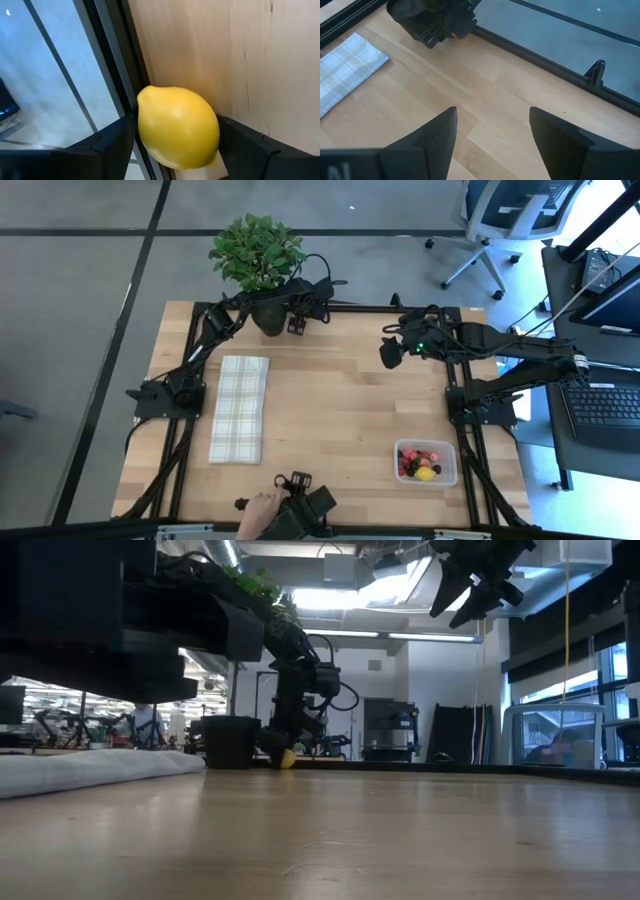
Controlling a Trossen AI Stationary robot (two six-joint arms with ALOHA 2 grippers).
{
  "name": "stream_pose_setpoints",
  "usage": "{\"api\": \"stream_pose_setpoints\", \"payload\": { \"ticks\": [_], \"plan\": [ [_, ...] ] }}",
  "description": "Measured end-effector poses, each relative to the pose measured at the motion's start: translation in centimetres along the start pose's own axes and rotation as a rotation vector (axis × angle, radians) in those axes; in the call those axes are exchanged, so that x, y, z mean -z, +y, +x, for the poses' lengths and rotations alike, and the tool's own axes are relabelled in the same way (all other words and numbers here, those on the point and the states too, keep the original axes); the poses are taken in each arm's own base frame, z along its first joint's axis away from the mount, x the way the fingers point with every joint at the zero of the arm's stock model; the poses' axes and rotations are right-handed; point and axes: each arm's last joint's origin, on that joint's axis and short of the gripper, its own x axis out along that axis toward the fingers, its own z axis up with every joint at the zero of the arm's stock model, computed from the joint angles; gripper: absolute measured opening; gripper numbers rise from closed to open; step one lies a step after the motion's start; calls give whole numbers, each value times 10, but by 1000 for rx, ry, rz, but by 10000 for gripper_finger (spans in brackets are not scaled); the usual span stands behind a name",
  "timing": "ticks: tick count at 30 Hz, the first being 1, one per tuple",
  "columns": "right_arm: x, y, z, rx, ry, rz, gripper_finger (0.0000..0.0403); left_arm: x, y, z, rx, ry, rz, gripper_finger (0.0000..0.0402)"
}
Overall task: Pick and placing Produce into tupperware
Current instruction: Put the yellow lemon into the transparent bin
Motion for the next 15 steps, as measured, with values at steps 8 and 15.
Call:
{"api": "stream_pose_setpoints", "payload": {
  "ticks": [8,15],
  "plan": [
    [0,0,0,-4,4,0,249,-1,1,1,-12,-3,-3,201],
    [0,0,0,-4,4,0,249,-2,2,1,-26,-3,-3,113]
  ]
}}
